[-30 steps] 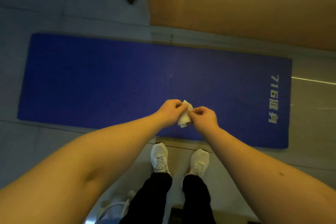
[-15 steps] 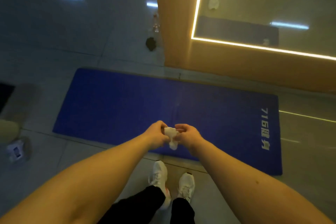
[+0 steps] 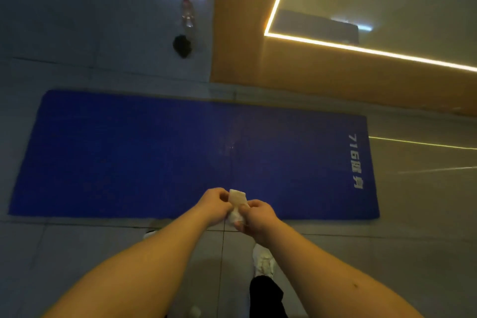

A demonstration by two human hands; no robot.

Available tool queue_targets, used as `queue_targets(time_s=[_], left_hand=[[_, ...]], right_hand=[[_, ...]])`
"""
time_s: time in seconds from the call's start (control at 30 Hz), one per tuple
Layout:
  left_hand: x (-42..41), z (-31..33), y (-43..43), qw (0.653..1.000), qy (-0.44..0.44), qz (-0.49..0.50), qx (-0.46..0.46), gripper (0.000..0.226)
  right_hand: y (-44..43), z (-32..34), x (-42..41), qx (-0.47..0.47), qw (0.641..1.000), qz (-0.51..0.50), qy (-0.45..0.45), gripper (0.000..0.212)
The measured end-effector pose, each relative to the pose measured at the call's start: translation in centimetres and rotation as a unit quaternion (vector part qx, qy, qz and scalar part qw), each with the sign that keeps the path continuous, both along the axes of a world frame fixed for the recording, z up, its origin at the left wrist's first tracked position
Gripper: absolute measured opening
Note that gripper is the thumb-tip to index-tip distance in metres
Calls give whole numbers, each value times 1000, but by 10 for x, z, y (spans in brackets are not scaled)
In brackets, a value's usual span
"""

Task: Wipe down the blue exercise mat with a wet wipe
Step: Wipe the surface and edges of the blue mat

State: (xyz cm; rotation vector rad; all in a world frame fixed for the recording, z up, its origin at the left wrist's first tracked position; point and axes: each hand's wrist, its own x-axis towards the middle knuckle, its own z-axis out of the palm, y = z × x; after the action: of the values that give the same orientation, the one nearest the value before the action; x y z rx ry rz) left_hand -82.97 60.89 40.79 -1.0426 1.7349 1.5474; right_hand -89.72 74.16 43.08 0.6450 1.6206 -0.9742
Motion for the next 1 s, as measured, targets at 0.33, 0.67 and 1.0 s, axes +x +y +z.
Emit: queue_targets(time_s=[0.33,0.67,1.0], left_hand=[[-15,-196,2,991,46,-102,-75,25],[-46,-408,41,891,107,-366,-245,49],[-54,-463,50,762,187,-498,-369,59]], right_hand=[[-15,-197,15,62,990,-32,125,24],[45,-430,-19,94,951,105,274,31],[62,-496,-52,157,921,175,310,27]])
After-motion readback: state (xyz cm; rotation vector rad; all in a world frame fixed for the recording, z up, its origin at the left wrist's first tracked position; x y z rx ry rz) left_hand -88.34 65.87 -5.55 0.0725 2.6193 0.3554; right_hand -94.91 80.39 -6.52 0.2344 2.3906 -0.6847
